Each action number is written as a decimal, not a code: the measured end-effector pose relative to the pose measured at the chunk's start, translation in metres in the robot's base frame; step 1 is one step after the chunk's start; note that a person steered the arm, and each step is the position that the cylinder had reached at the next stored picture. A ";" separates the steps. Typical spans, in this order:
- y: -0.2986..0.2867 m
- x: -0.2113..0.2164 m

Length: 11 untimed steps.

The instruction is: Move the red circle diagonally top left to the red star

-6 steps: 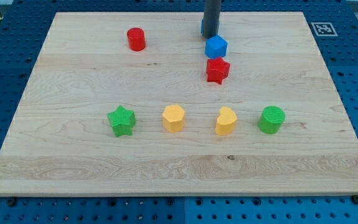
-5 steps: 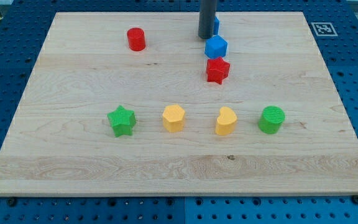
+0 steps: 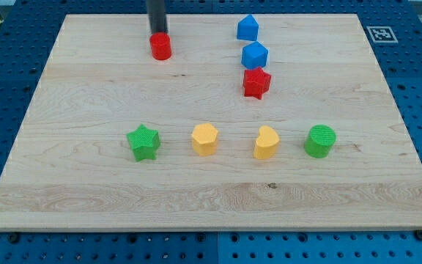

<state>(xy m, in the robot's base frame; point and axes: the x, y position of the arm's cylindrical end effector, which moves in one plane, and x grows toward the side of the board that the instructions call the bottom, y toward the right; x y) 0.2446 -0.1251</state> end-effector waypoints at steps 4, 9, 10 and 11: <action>-0.018 0.061; 0.051 0.071; 0.066 0.071; 0.075 0.082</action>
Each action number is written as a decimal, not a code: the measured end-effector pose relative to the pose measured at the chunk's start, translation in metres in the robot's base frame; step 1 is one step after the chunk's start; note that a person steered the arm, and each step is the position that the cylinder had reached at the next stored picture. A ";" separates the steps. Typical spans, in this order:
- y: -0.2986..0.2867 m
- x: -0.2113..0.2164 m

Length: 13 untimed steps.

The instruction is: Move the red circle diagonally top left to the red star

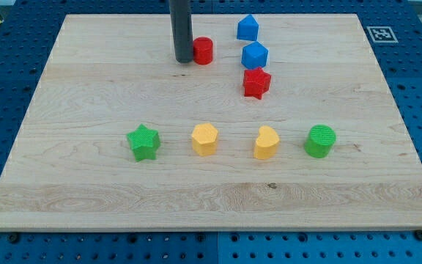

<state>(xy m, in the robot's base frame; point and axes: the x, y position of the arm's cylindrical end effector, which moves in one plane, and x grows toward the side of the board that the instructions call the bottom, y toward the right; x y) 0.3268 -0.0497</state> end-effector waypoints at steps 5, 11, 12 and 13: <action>0.013 0.003; 0.015 -0.057; 0.012 -0.079; 0.012 -0.084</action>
<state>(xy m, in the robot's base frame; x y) 0.2428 -0.0374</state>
